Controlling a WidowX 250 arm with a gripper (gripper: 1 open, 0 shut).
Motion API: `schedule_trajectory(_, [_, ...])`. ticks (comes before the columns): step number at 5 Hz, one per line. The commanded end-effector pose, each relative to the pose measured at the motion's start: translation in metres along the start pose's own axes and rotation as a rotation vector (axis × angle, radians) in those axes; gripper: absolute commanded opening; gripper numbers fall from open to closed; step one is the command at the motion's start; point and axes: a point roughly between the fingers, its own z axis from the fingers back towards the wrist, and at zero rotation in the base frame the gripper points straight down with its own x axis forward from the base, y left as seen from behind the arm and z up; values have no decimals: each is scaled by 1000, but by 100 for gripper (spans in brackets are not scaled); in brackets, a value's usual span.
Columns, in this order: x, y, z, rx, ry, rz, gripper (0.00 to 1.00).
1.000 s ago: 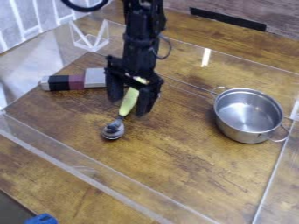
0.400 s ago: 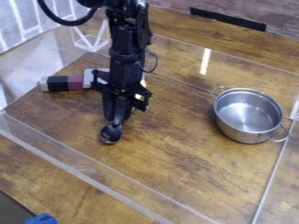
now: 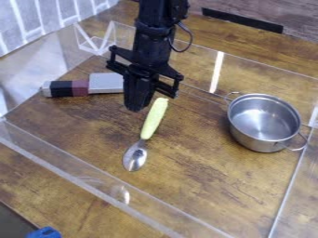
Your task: Put the spoon into the silver pot
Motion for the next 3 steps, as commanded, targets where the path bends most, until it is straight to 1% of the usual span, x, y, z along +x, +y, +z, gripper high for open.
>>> schedule_trajectory(1, [7,10,12,-16,-90,-18,100])
schedule_trajectory(2, [14,17,-7,-26,-83,-50,100])
schedule_trajectory(3, [16,11,-25,-49,-86,-11,100])
